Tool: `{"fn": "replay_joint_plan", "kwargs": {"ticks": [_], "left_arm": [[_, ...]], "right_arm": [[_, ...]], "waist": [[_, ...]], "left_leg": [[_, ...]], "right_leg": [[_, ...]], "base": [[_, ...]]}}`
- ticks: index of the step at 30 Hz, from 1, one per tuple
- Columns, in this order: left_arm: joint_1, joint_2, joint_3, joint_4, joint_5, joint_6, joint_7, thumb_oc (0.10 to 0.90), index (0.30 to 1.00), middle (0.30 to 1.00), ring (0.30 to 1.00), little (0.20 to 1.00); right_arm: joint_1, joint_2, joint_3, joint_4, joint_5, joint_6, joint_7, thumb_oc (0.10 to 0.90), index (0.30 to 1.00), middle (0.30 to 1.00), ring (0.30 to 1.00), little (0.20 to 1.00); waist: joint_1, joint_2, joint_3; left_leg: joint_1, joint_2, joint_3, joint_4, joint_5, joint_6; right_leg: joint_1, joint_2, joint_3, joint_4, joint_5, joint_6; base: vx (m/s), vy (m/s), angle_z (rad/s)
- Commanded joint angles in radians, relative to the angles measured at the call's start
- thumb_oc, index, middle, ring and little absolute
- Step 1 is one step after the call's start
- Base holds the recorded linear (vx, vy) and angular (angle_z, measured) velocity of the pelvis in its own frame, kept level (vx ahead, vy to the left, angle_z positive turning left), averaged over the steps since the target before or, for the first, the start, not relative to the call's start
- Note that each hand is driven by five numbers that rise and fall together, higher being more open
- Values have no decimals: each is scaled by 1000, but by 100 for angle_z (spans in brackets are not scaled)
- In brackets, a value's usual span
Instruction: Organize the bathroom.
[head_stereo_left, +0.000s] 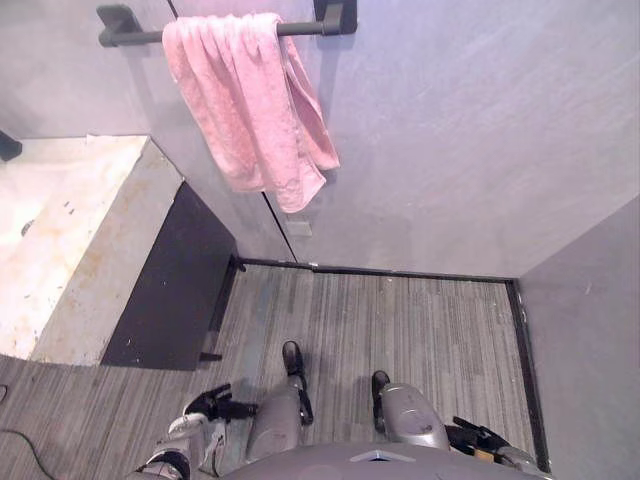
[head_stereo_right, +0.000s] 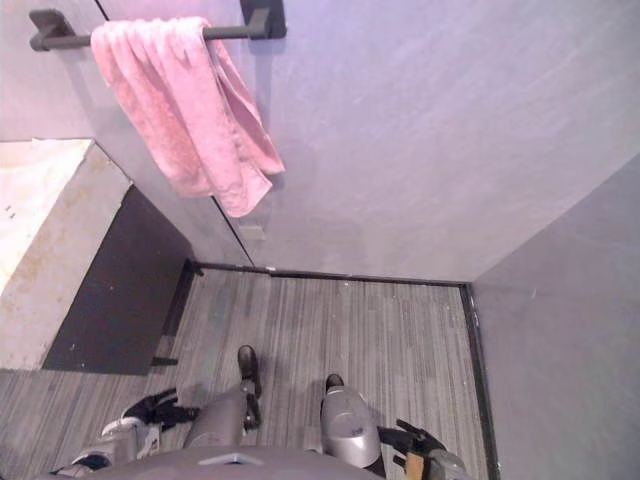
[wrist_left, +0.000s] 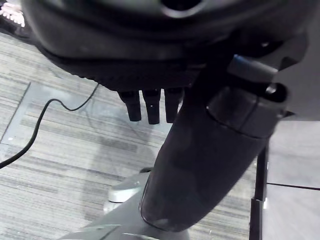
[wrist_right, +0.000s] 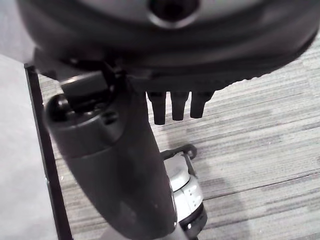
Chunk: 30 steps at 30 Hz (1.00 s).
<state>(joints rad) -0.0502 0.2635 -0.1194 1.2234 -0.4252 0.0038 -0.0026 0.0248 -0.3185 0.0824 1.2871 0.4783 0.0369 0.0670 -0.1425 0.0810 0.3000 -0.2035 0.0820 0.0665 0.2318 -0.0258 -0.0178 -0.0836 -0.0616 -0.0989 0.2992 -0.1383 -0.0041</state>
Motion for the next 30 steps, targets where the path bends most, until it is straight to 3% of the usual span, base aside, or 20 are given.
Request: {"fn": "replay_joint_plan", "kwargs": {"ticks": [1, 8, 12, 13, 14, 16, 17, 18, 20, 25, 30], "left_arm": [[-15, 62, 57, -41, -2, -51, 52, 800, 900, 900, 900, 900], [13, 65, 104, -26, -38, -81, 120, 800, 900, 900, 900, 900], [43, 69, 179, -69, -139, -148, 143, 800, 900, 900, 900, 900], [55, 76, 212, -112, -147, -156, 153, 800, 900, 900, 900, 900], [55, 76, 212, -112, -147, -156, 153, 800, 900, 900, 900, 900], [73, 89, 238, -159, -140, -170, 155, 800, 900, 900, 900, 900], [81, 108, 236, -232, -122, -187, 178, 800, 900, 900, 900, 900], [79, 112, 234, -248, -118, -188, 182, 800, 900, 900, 900, 900], [68, 145, 216, -319, -80, -193, 187, 800, 900, 900, 900, 900], [31, 204, 199, -416, -68, -169, 186, 800, 900, 900, 900, 900], [11, 229, 227, -508, -58, -142, 188, 800, 900, 900, 900, 900]], "right_arm": [[63, 7, 5, -51, -57, 16, 0, 800, 900, 900, 900, 900], [77, 15, 22, -68, -71, -9, -1, 800, 900, 900, 900, 900], [83, -7, -7, -82, -79, -32, -26, 800, 900, 900, 900, 900], [81, -13, -16, -90, -93, -41, -22, 800, 900, 900, 900, 900], [81, -13, -16, -90, -93, -41, -22, 800, 900, 900, 900, 900], [77, -24, -27, -105, -123, -42, -17, 800, 900, 900, 900, 900], [41, -44, -29, -115, -132, -67, -13, 800, 900, 900, 900, 900], [34, -45, -33, -119, -131, -74, -12, 800, 900, 900, 900, 900], [8, -63, -38, -143, -90, -91, 5, 800, 900, 900, 900, 900], [14, -68, -30, -218, -56, -94, -6, 800, 900, 900, 900, 900], [39, -63, -20, -353, -8, -172, -45, 800, 900, 900, 900, 900]], "waist": [[-32, -8, 16], [-22, -34, 20], [-5, -43, 5], [7, -41, 2], [7, -41, 2], [17, -36, 7], [26, -69, 14], [25, -73, 17], [15, -69, 24], [13, -58, 2], [10, -53, -28]], "left_leg": [[74, 22, 59, 6, -13, 10], [63, 10, 58, 60, -60, 14], [59, -6, 47, 87, -89, 23], [88, -7, 63, 63, -92, 41], [88, -7, 63, 63, -92, 41], [122, 0, 91, 50, -110, 58], [156, -11, 119, 36, -128, 39], [159, -14, 116, 34, -133, 35], [133, -12, 62, 65, -148, 38], [126, 6, 55, 39, -100, 30], [166, 26, 59, -17, -71, 15]], "right_leg": [[-28, -39, 41, 105, -60, 70], [-30, -67, 54, 82, -43, 88], [-9, -94, 56, 51, -24, 102], [-63, -119, 46, 165, 38, 122], [-63, -119, 46, 165, 38, 122], [-164, -129, 56, 339, 111, 135], [-194, -191, 53, 38, 219, 159], [-181, -196, 50, -31, 231, 166], [-168, -127, 118, -35, 165, 159], [-101, -103, 51, -52, 112, 137], [-56, -91, 27, -72, 93, 126]], "base": [[138, 96, -13], [104, 52, -12], [140, 99, -20], [110, 79, -14], [81, 57, -20], [113, -87, -56], [161, -236, -84], [161, -321, -77], [83, -251, -2], [73, -128, 69], [93, -45, 33]]}}
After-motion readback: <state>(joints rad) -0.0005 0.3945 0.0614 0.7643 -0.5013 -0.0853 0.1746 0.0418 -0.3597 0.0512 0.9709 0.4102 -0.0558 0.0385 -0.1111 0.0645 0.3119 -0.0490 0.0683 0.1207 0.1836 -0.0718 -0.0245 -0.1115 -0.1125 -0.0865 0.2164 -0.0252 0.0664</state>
